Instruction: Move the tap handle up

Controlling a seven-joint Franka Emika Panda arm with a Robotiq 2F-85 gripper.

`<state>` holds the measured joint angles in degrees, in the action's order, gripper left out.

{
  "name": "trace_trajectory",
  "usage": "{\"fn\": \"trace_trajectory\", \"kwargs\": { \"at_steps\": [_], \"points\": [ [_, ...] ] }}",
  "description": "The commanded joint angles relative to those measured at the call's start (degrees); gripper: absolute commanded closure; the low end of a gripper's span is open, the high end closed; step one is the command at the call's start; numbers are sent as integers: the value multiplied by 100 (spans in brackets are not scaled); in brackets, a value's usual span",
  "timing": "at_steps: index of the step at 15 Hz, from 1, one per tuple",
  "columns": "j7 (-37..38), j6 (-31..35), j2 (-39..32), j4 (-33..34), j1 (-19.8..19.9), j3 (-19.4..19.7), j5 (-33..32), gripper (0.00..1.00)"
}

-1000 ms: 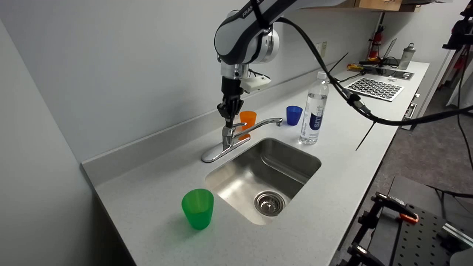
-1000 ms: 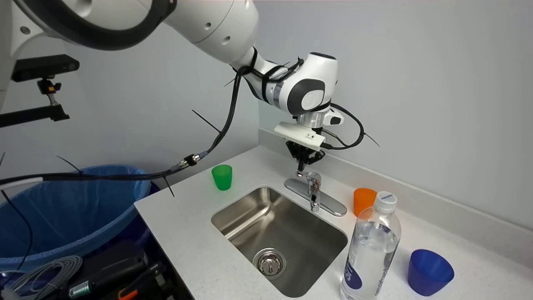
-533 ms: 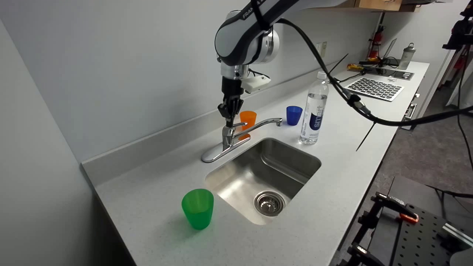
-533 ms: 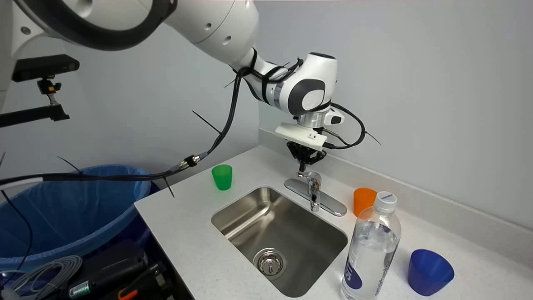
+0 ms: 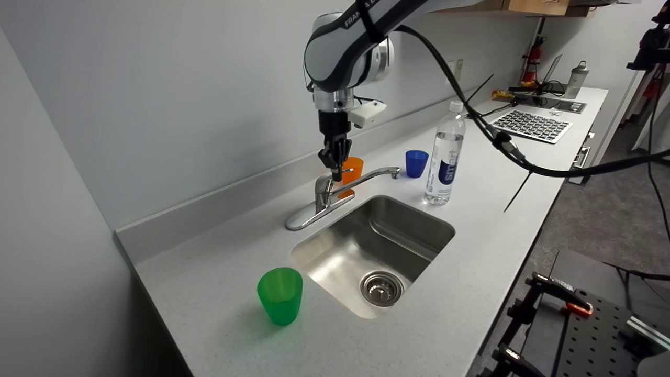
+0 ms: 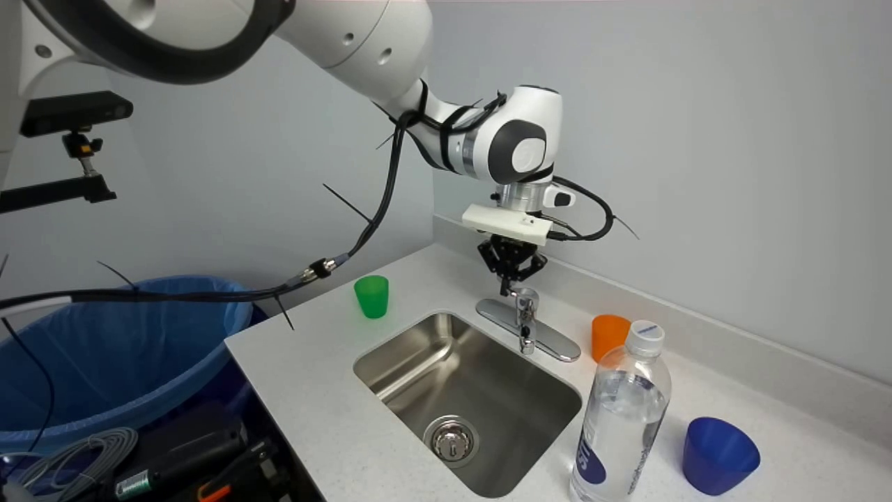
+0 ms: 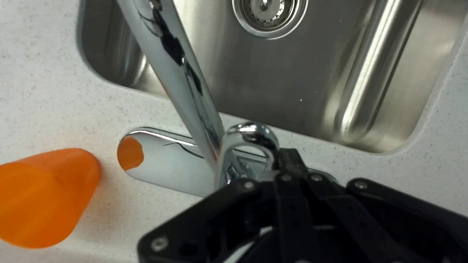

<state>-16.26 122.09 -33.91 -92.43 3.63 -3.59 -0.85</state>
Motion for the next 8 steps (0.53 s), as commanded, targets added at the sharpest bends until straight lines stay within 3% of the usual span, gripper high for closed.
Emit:
{"fn": "trace_trajectory", "kwargs": {
  "at_steps": [1, 8],
  "points": [
    [119, -229, -82, 245, -157, 208, -371, 100],
    [630, 228, -79, 187, -351, 362, -693, 100]
  ]
}}
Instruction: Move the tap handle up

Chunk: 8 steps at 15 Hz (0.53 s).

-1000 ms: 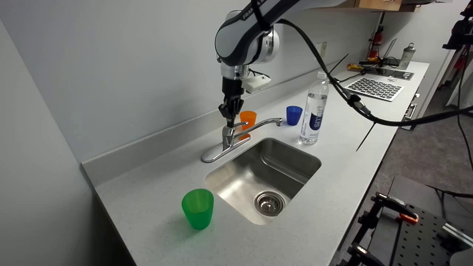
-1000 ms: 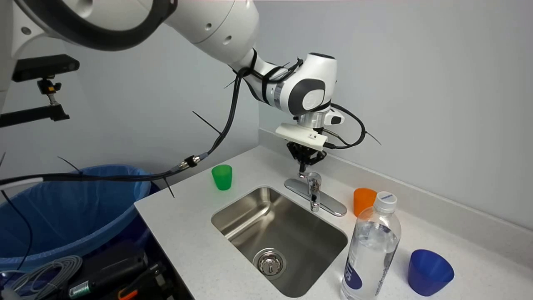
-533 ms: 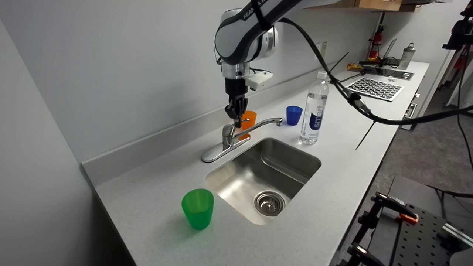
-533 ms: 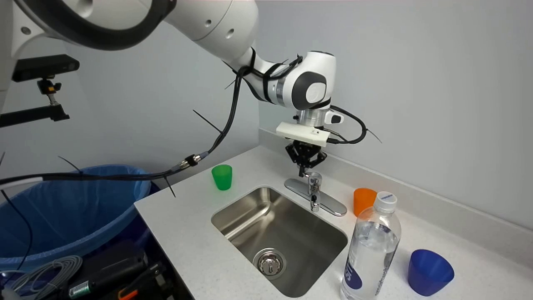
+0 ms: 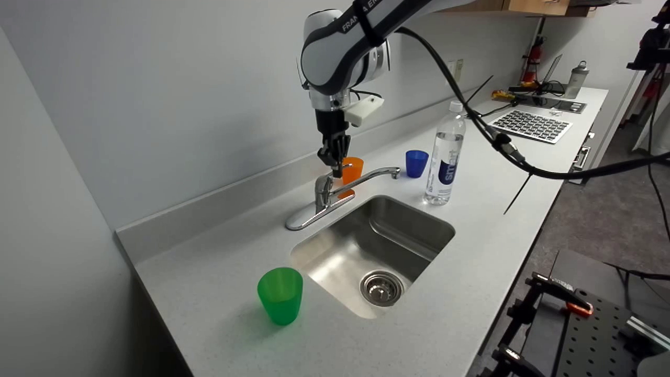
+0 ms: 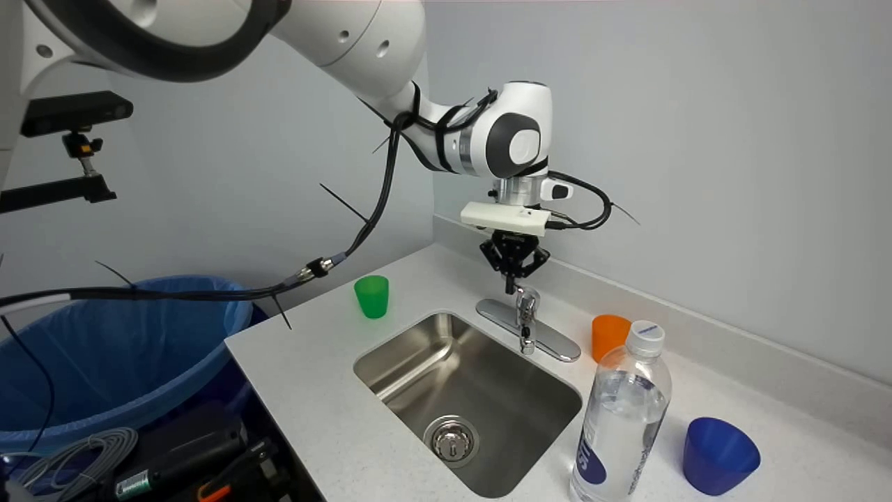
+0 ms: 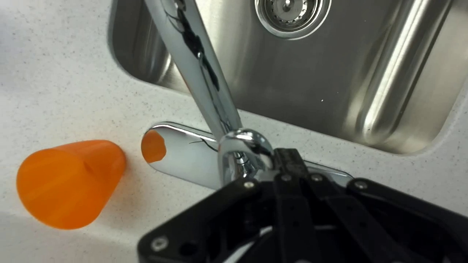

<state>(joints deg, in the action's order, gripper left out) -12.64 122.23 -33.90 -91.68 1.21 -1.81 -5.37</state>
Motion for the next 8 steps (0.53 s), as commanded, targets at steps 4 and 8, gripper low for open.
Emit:
{"fn": "trace_trajectory", "kwargs": {
  "at_steps": [4, 8],
  "points": [
    [394, 641, -96, 63, -78, 143, -102, 100],
    [402, 1017, -114, 23, -38, 91, 21, 100]
  ]
}}
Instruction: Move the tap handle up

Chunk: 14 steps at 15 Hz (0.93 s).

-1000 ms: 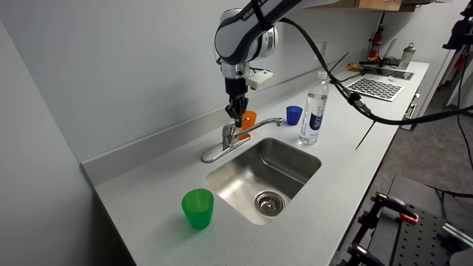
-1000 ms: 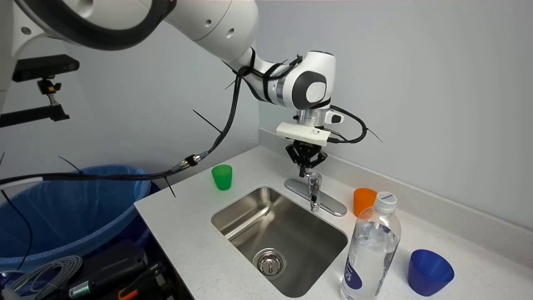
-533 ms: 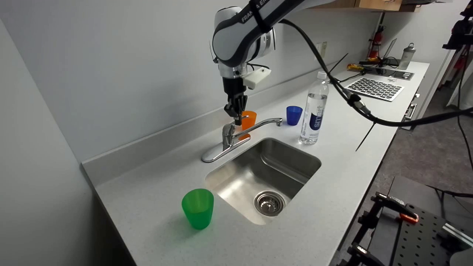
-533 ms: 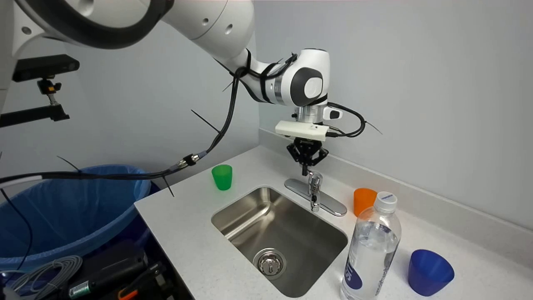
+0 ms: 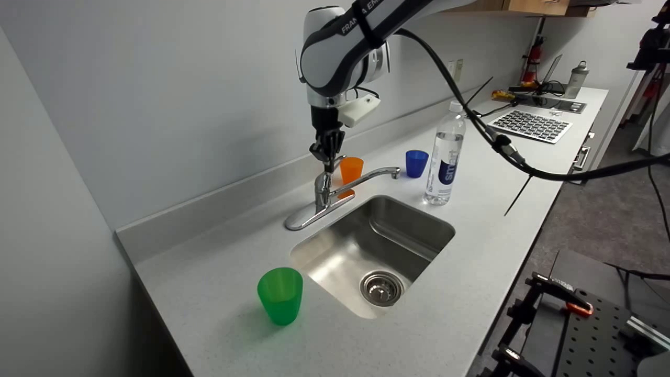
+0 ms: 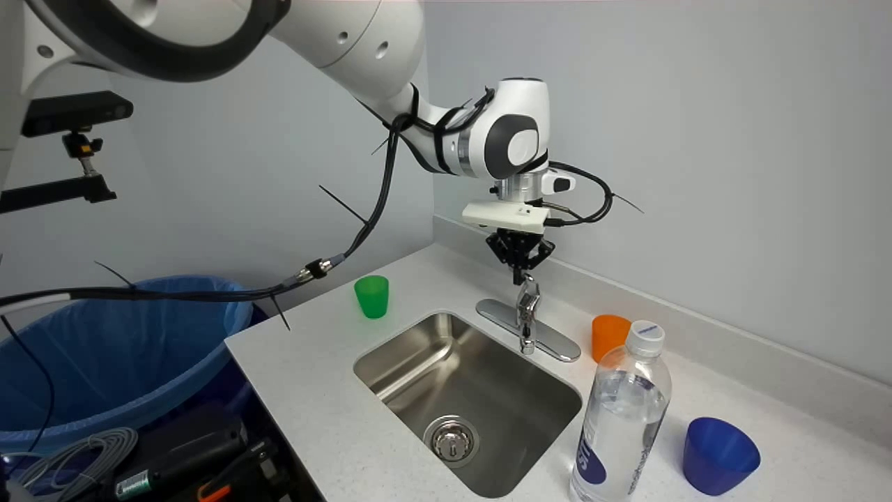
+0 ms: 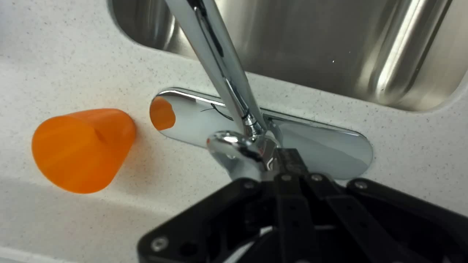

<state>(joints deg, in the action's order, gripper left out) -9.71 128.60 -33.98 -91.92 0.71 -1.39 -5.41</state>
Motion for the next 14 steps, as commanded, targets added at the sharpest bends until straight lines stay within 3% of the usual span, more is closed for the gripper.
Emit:
{"fn": "trace_trajectory", "kwargs": {
  "at_steps": [1, 7, 14],
  "points": [
    [99, 477, -114, 38, 21, 38, 56, 100],
    [41, 866, -185, 18, 55, -14, 179, 100],
    [-43, 878, -212, 23, 88, -57, 279, 100]
  ]
}}
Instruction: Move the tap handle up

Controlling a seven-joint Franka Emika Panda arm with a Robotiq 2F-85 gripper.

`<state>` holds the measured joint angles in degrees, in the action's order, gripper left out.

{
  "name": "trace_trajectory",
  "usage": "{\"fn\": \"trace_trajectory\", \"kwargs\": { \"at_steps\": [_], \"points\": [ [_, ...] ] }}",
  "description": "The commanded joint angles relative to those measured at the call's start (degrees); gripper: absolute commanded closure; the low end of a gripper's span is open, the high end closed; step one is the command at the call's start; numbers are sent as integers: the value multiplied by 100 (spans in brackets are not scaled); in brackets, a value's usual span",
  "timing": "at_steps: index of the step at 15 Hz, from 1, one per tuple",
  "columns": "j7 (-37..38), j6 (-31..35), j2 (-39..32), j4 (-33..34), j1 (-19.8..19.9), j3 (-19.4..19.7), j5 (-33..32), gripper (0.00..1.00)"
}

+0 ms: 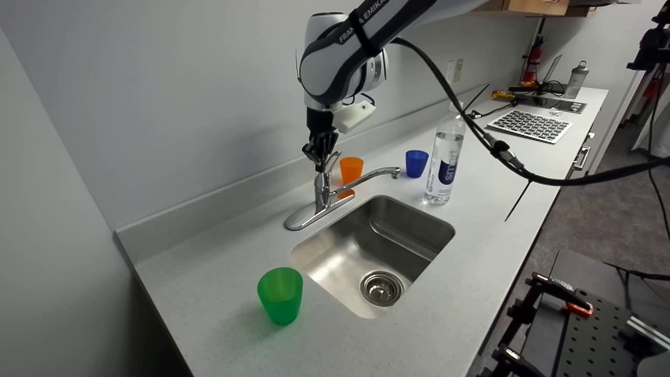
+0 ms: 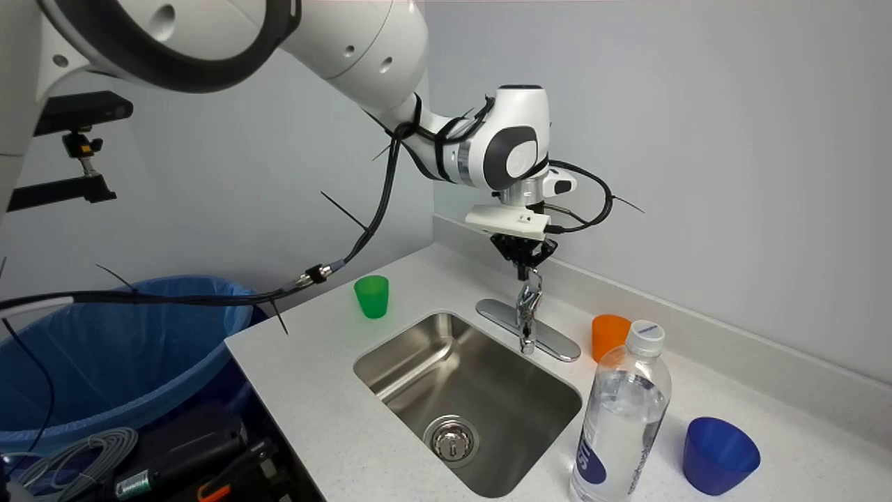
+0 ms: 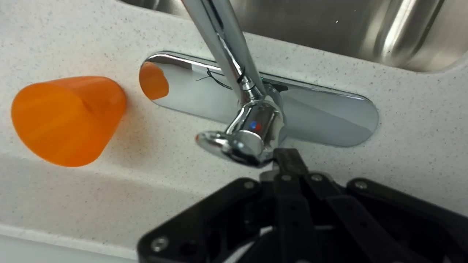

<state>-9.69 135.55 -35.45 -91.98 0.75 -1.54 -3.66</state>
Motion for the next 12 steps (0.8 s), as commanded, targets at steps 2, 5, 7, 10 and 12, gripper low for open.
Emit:
{"fn": "trace_trajectory", "kwargs": {
  "at_steps": [2, 5, 7, 10, 12],
  "points": [
    [-54, 110, -59, 35, 93, -53, 126, 100],
    [1, -17, -3, 11, 9, -6, 19, 93],
    [0, -27, -6, 10, 6, -33, 62, 78],
    [-2, -28, -6, 8, 5, -44, 75, 74],
    [-2, -28, -6, 8, 6, -43, 76, 74]
  ]
}}
